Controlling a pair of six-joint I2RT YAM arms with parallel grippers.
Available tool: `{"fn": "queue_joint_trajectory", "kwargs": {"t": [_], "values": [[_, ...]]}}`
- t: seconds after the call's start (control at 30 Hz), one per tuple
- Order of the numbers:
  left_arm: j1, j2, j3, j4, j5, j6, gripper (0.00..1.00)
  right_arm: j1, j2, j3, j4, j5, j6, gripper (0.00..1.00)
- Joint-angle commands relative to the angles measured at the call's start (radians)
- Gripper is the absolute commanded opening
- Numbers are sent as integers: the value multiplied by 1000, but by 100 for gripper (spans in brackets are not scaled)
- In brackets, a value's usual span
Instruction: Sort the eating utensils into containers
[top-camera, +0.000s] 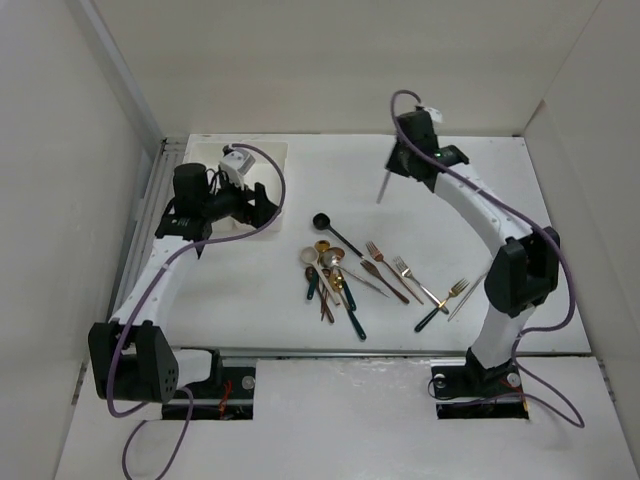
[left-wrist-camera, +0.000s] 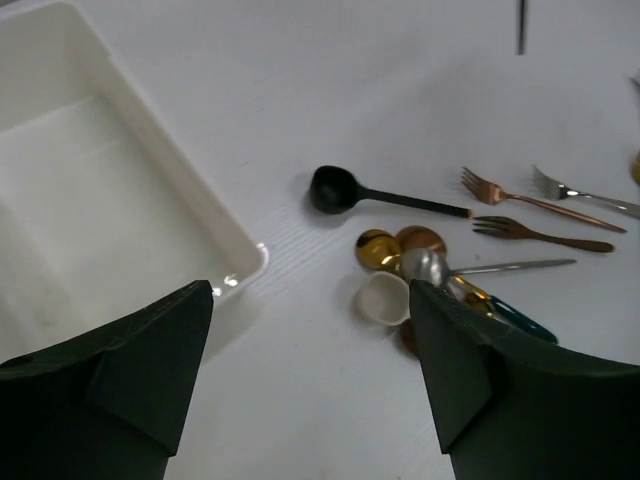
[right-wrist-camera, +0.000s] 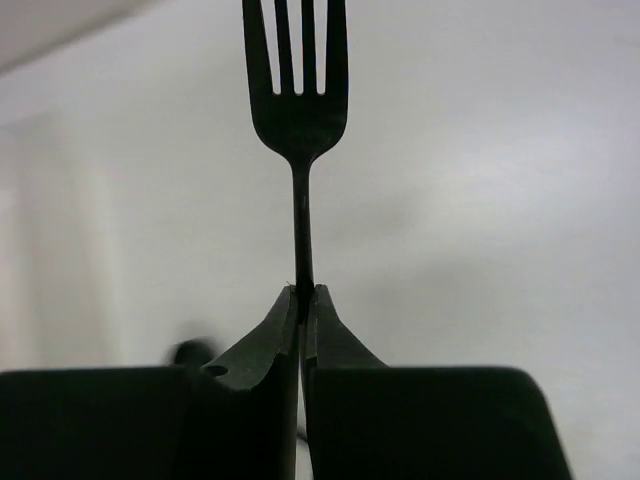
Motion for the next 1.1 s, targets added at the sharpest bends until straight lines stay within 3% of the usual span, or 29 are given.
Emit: {"fn": "queue_joint_trajectory", "kwargs": {"t": [0.0,0.2,0.4,0.57,0.67,0.73,0.83,0.97,1.0,1.07], "values": [[-25,16,68,45,227,-59,80,154,-64,92,170,-155,33,0],[-35,61,162,111,284,-102,94,315,43,209,388,-427,149,0],[-35,81,172,124,284,-127,91,377,68,235,430,-528,149,0],[-35,81,140,188,320,-191,68,387,68,235,430,-552,139,0],[-35,107,140,179,311,-212,62,398,68,235,440,-562,129,0],[-35,117,140,179,297,-213,47,410,68,235,440,-562,116,0],[-35,128,149,179,277,-223,37,420,68,235,440,-562,103,0],[-35,137,149,190,268,-248,12,420,77,235,440,-571,103,0],[-35,137,149,190,259,-248,1,420,77,244,440,-582,103,0],[-35,147,149,199,249,-262,0,420,89,244,440,-582,103,0]]}}
